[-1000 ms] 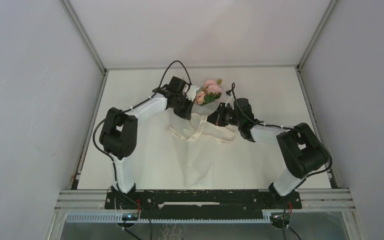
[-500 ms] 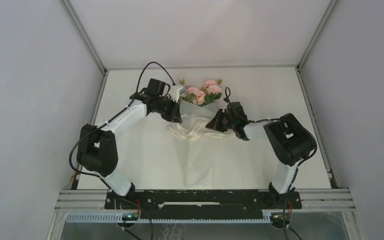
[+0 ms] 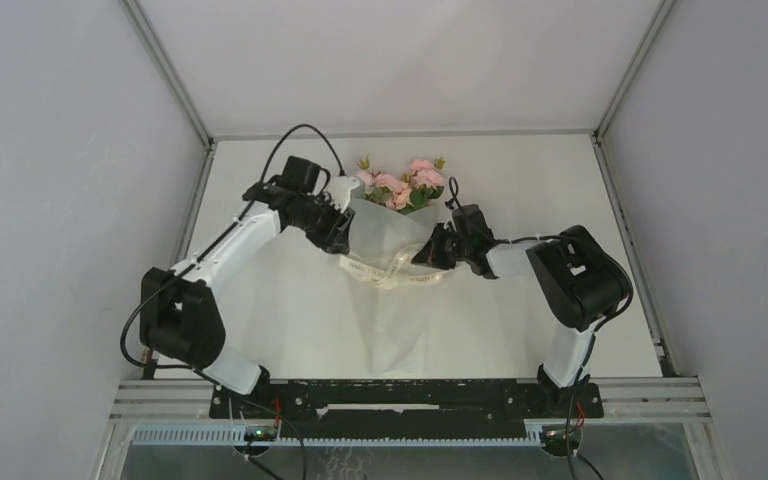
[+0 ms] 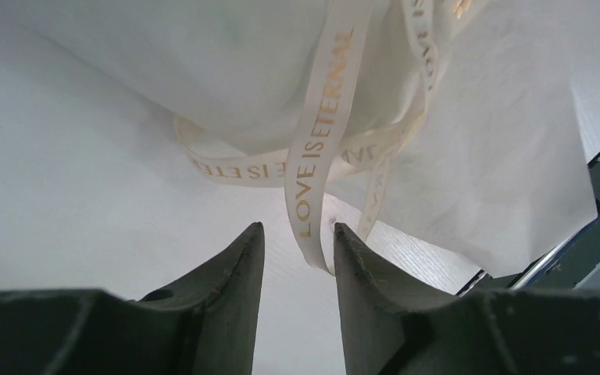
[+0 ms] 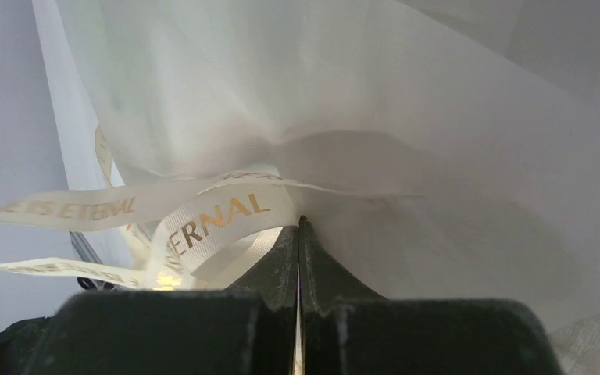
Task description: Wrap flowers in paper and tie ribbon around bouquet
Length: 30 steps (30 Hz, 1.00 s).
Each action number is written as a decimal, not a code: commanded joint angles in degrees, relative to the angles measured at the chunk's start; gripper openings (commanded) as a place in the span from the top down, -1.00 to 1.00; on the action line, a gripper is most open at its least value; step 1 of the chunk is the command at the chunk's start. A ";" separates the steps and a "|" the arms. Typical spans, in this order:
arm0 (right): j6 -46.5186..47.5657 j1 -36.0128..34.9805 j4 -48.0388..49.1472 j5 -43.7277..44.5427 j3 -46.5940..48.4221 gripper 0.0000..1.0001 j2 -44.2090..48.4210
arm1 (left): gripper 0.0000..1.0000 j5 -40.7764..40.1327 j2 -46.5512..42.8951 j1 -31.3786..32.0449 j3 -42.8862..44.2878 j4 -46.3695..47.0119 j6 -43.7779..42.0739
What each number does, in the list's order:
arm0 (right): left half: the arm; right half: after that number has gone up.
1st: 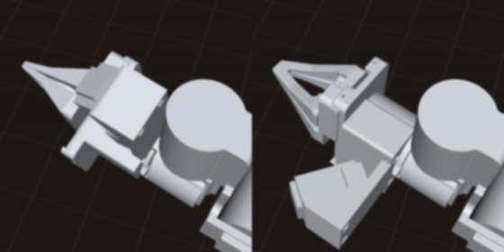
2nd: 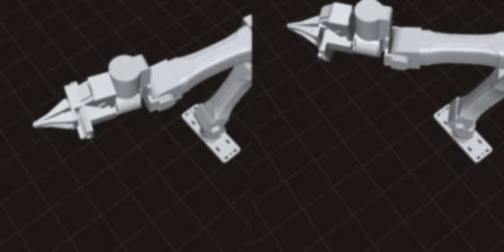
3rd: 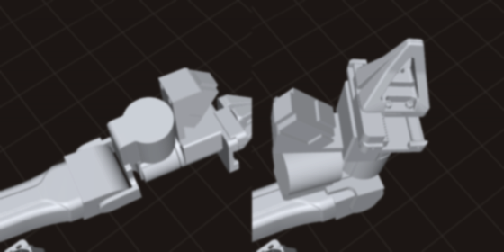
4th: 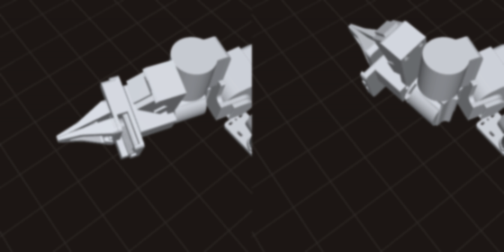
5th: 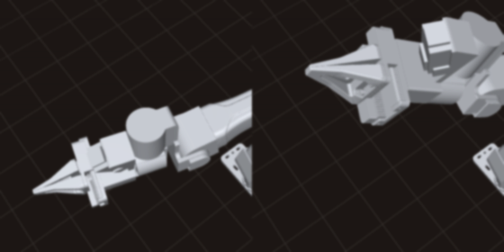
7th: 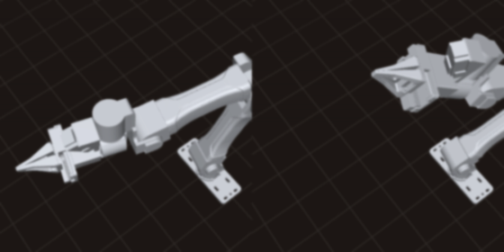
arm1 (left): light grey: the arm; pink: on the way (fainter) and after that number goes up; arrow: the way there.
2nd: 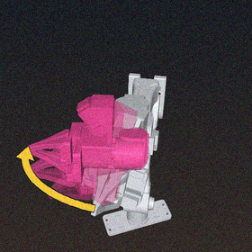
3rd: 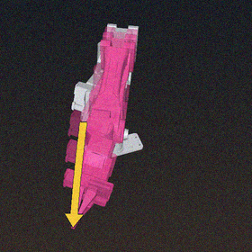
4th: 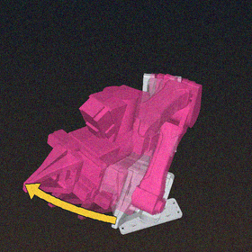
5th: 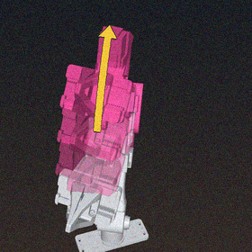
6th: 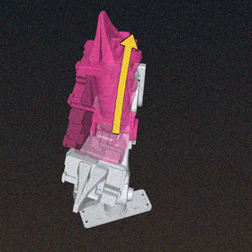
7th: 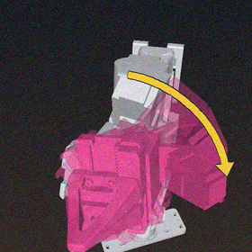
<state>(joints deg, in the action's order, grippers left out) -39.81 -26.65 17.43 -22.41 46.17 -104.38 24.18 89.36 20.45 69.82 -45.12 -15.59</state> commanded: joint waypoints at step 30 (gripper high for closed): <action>-3.82 1.96 -8.72 -5.67 4.97 1.00 2.00 | -0.34 -3.65 4.06 26.23 3.97 7.79 -21.69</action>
<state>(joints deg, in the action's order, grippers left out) -43.00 -24.71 10.46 -27.99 49.50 -104.38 23.73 87.99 42.17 75.26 -44.03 -33.17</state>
